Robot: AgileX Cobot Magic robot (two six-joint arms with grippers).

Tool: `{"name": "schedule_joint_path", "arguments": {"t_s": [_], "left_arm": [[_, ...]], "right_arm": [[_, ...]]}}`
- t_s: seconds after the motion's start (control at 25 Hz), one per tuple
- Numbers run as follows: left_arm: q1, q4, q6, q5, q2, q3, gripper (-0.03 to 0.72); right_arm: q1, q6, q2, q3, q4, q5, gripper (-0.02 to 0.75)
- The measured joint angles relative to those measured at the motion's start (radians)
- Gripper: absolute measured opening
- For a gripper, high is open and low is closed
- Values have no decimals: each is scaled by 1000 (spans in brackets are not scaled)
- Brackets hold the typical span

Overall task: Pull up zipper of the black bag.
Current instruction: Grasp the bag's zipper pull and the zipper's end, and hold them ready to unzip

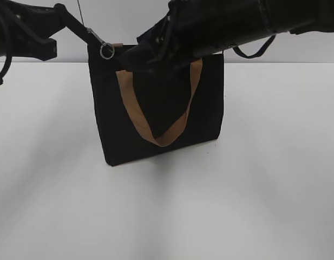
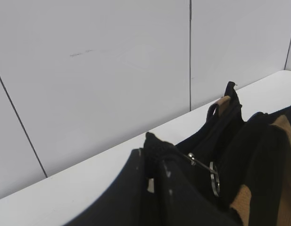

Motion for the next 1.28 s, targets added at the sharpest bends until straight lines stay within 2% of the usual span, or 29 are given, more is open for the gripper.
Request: {"name": "schedule_joint_path", "arguments": {"t_s": [0.36,0.68,1.28], "left_arm": [[0,0,0,-1,0,1,21],[0,0,0,-1,0,1,21],[0,1,0,-1,0,1,20]], "right_arm": [[1,-12,162,-178,2,-9,396],[1,-12,262,-266,5,-11,396],[4,-16,316,-280,7,-41,396]]}}
